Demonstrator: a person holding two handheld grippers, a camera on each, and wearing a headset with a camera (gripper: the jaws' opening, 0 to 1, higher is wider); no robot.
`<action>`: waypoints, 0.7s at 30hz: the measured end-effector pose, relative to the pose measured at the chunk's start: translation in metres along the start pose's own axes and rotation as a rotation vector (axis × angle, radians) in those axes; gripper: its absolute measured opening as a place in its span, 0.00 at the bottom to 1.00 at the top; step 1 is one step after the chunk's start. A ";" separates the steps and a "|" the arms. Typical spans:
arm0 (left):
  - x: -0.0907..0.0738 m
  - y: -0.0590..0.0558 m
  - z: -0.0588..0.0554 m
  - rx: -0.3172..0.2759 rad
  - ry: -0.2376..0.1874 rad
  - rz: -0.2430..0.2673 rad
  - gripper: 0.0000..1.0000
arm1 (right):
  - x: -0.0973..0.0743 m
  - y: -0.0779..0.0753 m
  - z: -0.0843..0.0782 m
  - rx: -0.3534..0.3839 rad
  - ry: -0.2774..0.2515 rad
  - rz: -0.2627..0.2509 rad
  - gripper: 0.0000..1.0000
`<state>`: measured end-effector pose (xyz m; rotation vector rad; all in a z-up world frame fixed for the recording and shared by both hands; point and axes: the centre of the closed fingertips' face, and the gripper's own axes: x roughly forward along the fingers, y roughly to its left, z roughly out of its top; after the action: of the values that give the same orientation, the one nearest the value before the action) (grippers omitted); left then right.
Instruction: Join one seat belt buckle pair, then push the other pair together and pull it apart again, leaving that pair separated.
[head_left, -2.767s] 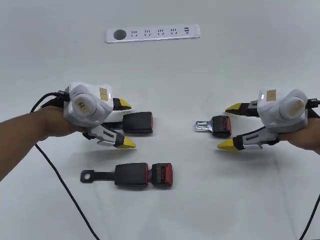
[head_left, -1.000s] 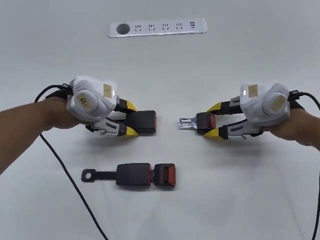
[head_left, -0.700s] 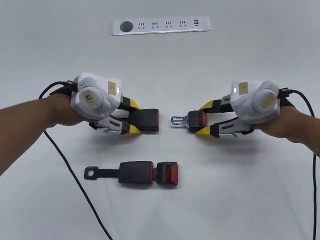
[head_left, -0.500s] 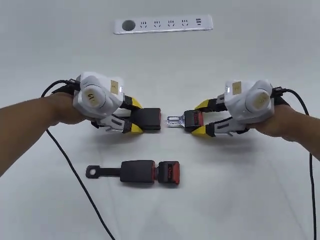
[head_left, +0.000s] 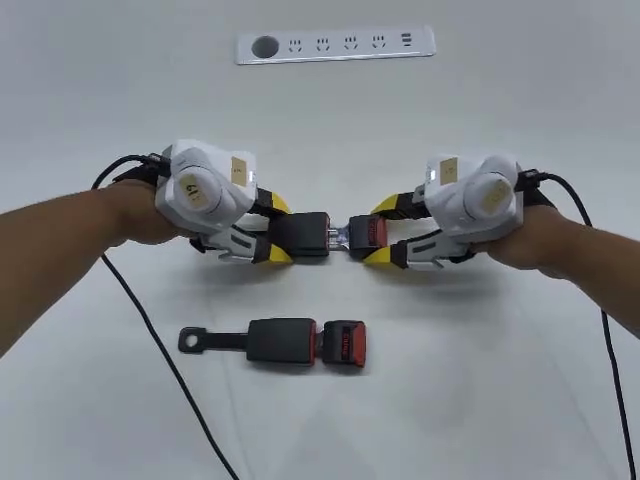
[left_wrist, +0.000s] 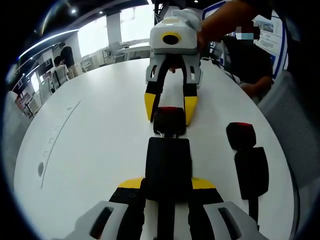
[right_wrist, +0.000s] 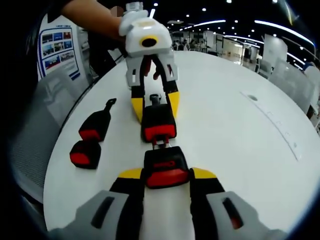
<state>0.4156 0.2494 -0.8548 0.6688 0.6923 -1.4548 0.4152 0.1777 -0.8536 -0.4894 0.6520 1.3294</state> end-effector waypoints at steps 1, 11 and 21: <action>0.000 0.000 0.000 -0.006 -0.003 0.001 0.34 | -0.001 -0.001 0.000 0.022 -0.005 0.002 0.36; 0.000 0.000 0.000 -0.008 0.004 0.002 0.34 | 0.004 0.001 0.004 0.024 0.005 -0.002 0.35; 0.002 0.000 0.002 0.017 0.028 -0.018 0.33 | 0.014 0.005 0.012 0.027 -0.003 -0.010 0.34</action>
<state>0.4155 0.2466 -0.8548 0.6991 0.7101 -1.4714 0.4138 0.1964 -0.8539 -0.4684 0.6634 1.3097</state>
